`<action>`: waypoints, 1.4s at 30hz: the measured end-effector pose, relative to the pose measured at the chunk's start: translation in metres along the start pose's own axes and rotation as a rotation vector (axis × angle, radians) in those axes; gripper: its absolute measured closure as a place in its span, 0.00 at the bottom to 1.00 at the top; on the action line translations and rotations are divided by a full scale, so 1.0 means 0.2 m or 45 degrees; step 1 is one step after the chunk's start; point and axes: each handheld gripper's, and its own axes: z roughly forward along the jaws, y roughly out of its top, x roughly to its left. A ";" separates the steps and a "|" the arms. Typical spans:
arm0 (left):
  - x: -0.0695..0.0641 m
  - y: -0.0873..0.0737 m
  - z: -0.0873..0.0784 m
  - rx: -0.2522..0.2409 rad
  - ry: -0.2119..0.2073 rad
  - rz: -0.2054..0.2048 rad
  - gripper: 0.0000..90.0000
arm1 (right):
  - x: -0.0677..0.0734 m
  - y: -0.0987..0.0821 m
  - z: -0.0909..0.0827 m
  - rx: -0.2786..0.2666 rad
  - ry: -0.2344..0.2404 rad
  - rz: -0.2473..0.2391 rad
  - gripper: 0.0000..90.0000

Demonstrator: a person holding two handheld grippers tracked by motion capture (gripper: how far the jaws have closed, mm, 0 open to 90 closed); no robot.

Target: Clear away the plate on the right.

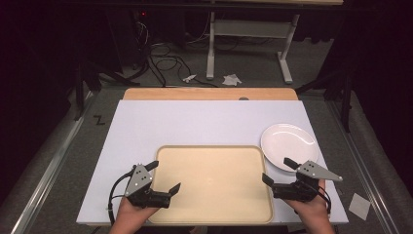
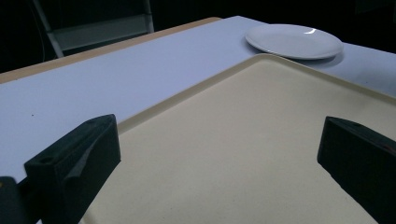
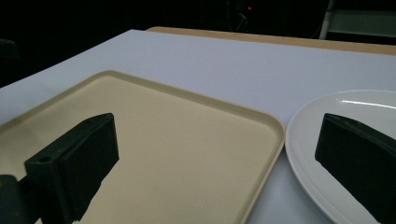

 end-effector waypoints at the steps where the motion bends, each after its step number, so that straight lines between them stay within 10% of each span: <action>1: 0.00 0.00 0.00 -0.001 0.001 0.002 0.00 | 0.00 0.00 0.00 -0.001 -0.001 0.002 0.00; 42: 0.04 0.00 -0.03 -0.046 -0.006 -0.035 0.00 | -0.11 0.00 -0.04 -0.003 -0.062 0.049 0.00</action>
